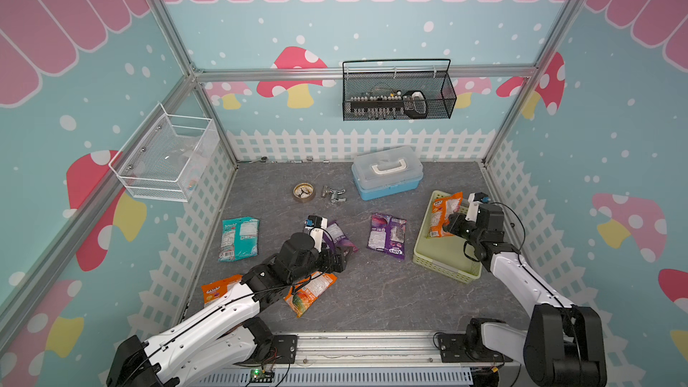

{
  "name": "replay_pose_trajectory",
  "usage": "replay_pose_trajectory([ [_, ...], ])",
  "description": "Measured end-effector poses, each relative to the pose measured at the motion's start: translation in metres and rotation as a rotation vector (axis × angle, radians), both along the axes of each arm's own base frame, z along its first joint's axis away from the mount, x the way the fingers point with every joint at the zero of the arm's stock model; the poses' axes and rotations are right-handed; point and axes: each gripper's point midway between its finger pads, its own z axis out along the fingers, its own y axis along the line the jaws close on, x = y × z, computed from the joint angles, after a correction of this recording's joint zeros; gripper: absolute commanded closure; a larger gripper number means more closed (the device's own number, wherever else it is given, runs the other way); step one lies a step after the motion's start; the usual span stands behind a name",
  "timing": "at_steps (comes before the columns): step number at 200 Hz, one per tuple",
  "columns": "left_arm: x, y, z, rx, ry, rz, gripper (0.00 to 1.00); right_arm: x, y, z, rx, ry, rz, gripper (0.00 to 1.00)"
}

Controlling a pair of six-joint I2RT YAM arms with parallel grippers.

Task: Put the candies in the basket
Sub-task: Place the candy in the basket, then pick up the candy at the center of the board.

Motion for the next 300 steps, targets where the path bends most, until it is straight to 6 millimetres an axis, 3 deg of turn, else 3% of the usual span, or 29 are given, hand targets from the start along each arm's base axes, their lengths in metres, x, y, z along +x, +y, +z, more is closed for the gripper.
replay_pose_trajectory([
  [15, 0.000, 0.000, 0.000, 0.000, 0.000, 0.000, 0.01, 0.001, -0.001, -0.011, 0.013, 0.016, -0.006, 0.95],
  [51, 0.000, 0.000, 0.000, 0.000, 0.000, 0.000, 0.01, 0.000, -0.009, -0.038, 0.029, 0.062, -0.045, 0.72],
  [89, 0.000, 0.000, -0.002, 0.005, 0.006, 0.000, 0.01, 0.000, -0.021, -0.053, 0.012, 0.096, -0.091, 0.54],
  [147, 0.005, 0.001, -0.017, 0.035, 0.045, 0.023, 0.01, -0.006, -0.032, -0.041, -0.039, 0.090, -0.134, 0.34],
  [182, 0.009, 0.003, -0.033, 0.066, 0.089, 0.040, 0.03, -0.007, -0.026, -0.006, -0.044, 0.035, -0.103, 0.27],
  [203, 0.010, -0.002, -0.040, 0.066, 0.110, 0.025, 0.14, -0.007, -0.010, 0.026, -0.035, -0.028, -0.050, 0.26],
  [215, 0.011, -0.008, -0.041, 0.044, 0.119, 0.012, 0.25, -0.008, 0.005, 0.042, -0.034, -0.064, -0.008, 0.26],
  [245, 0.016, -0.029, -0.050, -0.059, 0.156, -0.008, 0.47, -0.018, 0.065, 0.070, -0.032, -0.120, 0.166, 0.26],
  [268, 0.019, -0.040, -0.072, -0.112, 0.223, 0.006, 0.55, -0.029, 0.105, 0.071, -0.034, -0.120, 0.303, 0.26],
  [300, 0.035, -0.053, -0.093, -0.151, 0.287, 0.055, 0.58, -0.039, 0.127, 0.052, -0.061, -0.060, 0.387, 0.25],
])
